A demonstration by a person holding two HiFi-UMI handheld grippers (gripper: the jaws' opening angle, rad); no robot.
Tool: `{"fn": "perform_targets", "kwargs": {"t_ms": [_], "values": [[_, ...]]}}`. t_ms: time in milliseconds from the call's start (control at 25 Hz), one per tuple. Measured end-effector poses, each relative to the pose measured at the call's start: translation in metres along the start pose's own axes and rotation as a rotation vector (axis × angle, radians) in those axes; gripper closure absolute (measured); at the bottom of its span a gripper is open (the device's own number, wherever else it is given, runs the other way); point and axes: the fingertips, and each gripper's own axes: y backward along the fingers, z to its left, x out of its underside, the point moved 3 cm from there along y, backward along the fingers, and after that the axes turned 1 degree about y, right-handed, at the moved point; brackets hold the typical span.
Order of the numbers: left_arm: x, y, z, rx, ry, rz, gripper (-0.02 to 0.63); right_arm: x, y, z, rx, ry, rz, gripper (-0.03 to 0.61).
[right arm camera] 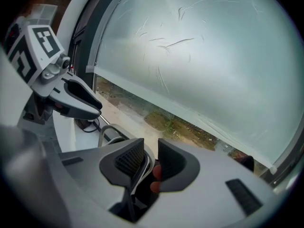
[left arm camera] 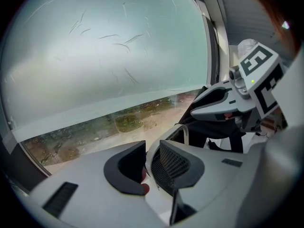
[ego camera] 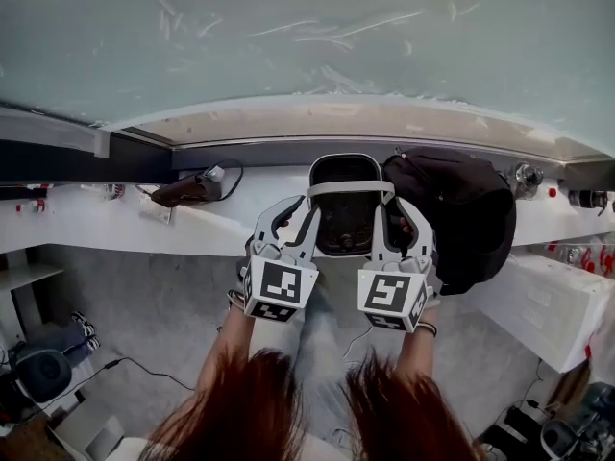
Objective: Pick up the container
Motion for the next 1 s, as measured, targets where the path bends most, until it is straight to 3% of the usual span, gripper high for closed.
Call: {"fn": "perform_targets", "kwargs": {"t_ms": [1000], "values": [[0.045, -0.066, 0.012, 0.040, -0.058, 0.104, 0.511, 0.050, -0.062, 0.005, -0.002, 0.056, 0.119, 0.460]]}}
